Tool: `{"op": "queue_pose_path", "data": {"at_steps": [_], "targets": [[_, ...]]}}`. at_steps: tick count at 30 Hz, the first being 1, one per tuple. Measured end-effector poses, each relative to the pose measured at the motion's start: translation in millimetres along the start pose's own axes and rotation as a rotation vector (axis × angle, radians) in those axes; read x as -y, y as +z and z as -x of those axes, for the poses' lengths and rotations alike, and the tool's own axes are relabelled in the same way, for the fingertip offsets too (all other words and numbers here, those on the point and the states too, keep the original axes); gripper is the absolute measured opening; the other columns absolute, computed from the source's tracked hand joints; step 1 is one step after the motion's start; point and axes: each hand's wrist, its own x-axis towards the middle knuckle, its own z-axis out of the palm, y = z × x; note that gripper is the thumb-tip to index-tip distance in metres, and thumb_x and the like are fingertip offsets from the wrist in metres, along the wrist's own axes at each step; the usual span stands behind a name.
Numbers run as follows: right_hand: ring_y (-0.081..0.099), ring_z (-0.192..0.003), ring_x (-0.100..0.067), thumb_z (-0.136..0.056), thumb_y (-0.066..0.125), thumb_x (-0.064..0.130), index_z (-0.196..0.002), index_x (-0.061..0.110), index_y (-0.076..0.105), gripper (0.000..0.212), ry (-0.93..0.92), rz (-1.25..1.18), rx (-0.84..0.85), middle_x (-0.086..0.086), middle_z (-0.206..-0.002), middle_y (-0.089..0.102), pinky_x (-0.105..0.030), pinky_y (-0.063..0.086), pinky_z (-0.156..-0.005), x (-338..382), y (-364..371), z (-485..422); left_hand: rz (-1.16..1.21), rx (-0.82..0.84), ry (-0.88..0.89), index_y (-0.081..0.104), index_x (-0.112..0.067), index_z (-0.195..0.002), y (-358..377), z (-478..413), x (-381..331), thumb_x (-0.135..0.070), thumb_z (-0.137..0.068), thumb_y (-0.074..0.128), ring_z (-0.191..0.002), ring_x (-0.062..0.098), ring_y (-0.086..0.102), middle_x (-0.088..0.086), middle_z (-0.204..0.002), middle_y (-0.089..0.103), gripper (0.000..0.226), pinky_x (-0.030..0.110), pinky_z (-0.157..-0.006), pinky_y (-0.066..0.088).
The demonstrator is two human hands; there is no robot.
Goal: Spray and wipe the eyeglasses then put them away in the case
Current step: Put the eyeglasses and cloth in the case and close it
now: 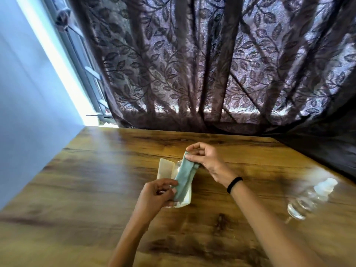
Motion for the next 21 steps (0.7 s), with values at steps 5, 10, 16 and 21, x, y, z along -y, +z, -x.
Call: {"op": "queue_pose_path", "data": {"at_steps": [5, 10, 16, 21], "targets": [[0.062, -0.075, -0.009, -0.072, 0.076, 0.008, -0.084, 0.014, 0.064, 0.018, -0.104, 0.29, 0.064, -0.004, -0.081, 0.067, -0.023, 0.051, -0.065, 8.5, 28.9, -16.8, 0.036, -0.131, -0.045, 0.07, -0.02, -0.085, -6.8, -0.5, 19.4, -0.003, -0.083, 0.065, -0.065, 0.02, 0.071, 0.015, -0.09, 0.067, 0.018, 0.019, -0.054, 0.054], [0.065, -0.082, -0.019, -0.072, 0.074, 0.006, -0.085, 0.006, 0.066, 0.016, -0.174, 0.597, 0.133, -0.013, -0.09, 0.07, -0.034, 0.052, -0.075, 13.4, 45.2, -33.5, -0.041, -0.135, -0.093, 0.067, -0.007, -0.099, -5.0, -9.1, 29.4, -0.007, -0.083, 0.065, -0.061, 0.02, 0.071, 0.008, -0.077, 0.071, 0.016, 0.023, -0.055, 0.055], [0.063, -0.084, -0.014, -0.072, 0.074, 0.008, -0.085, 0.009, 0.069, 0.015, -0.216, 0.882, 0.155, -0.005, -0.09, 0.071, -0.024, 0.048, -0.072, 3.4, 46.6, -35.5, -0.237, -0.087, -0.079, 0.067, -0.006, -0.102, 4.2, -10.6, 24.5, -0.013, -0.084, 0.065, -0.052, 0.012, 0.068, 0.003, -0.074, 0.071, 0.019, 0.018, -0.048, 0.052], [0.061, -0.086, -0.012, -0.074, 0.073, 0.011, -0.088, 0.011, 0.069, 0.014, -0.188, 0.86, 0.125, -0.004, -0.093, 0.07, -0.02, 0.042, -0.072, -4.1, 38.1, -31.4, -0.394, -0.061, -0.038, 0.064, -0.014, -0.107, 9.8, -7.6, 15.6, -0.022, -0.087, 0.063, -0.049, 0.006, 0.064, -0.001, -0.074, 0.069, 0.022, 0.02, -0.05, 0.055]]}}
